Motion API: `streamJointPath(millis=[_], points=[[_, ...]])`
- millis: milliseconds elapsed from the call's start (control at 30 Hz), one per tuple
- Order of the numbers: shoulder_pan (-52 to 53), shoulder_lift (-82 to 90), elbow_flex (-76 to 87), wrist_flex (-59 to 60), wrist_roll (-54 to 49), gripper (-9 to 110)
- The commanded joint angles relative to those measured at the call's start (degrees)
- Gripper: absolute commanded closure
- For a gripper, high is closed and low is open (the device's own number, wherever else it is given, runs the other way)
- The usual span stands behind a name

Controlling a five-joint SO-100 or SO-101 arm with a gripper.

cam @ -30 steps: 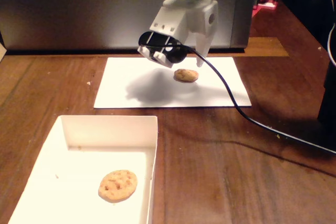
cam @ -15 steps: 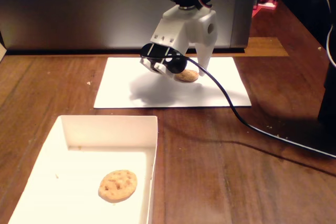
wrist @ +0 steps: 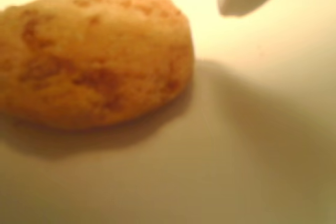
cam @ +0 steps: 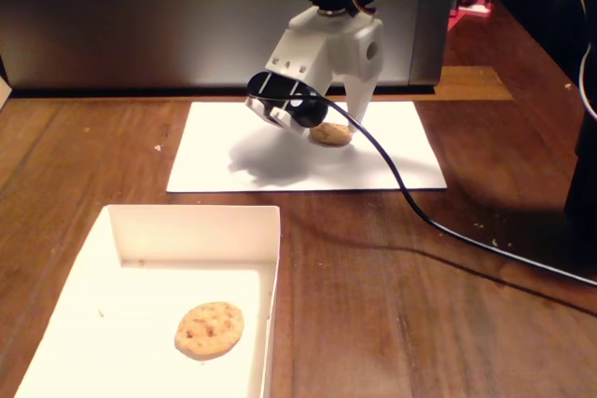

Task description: Grasp a mini cookies block and put it in the white box.

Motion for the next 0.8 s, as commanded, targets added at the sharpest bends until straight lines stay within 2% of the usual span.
streamJointPath(millis=[0, 500, 767], points=[[-0.18, 2.11, -3.78, -0.88, 0.18, 62], [-0.26, 5.54, 6.77, -6.59, 0.18, 62], [-0.44, 6.15, 6.94, -7.38, 0.26, 65]])
